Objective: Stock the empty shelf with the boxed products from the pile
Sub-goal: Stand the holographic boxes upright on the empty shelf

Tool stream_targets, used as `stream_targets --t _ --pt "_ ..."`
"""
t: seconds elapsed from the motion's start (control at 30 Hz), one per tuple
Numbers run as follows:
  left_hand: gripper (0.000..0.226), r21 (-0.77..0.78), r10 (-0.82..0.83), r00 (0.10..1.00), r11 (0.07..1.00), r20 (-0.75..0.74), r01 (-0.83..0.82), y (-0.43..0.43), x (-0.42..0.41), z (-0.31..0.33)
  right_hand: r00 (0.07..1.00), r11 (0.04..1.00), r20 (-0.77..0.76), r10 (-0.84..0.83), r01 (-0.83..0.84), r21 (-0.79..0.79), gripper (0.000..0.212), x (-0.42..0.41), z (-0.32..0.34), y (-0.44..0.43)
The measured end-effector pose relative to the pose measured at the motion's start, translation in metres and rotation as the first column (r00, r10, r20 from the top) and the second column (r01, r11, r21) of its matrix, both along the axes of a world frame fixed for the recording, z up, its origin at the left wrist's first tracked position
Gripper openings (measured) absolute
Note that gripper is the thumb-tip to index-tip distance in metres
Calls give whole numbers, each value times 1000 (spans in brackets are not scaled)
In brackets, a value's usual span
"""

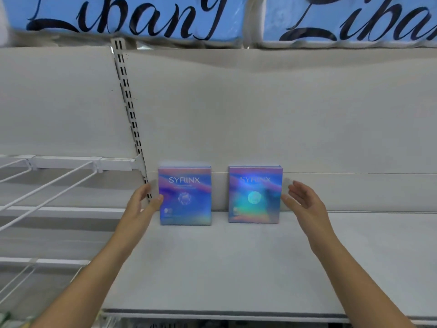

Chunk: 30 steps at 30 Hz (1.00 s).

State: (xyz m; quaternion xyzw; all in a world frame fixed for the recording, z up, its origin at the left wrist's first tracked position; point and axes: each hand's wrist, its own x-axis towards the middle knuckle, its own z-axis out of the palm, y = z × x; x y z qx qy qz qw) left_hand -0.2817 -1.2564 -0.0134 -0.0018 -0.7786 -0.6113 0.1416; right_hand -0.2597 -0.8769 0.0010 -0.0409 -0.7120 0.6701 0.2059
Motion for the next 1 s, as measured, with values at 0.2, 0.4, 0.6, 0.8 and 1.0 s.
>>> stream_targets --t 0.2,0.4,0.6,0.8,1.0 --pt "64 -11 -73 996 997 -42 73 49 68 10 978 979 -61 200 -201 -9 42 51 9 -24" --pt "67 1 -179 984 984 -12 179 88 119 -1 974 974 -50 221 -223 -39 51 110 3 -22" --pt "74 -6 -357 934 934 -5 357 113 167 -11 990 988 -39 135 -137 -67 49 185 -21 -19" --pt "72 50 -505 862 863 33 503 136 220 -31 999 996 32 41 -38 -79 53 269 -40 -20" --pt "65 96 -647 762 758 -4 645 216 266 -34 981 981 35 -191 193 -36 52 360 -32 49"
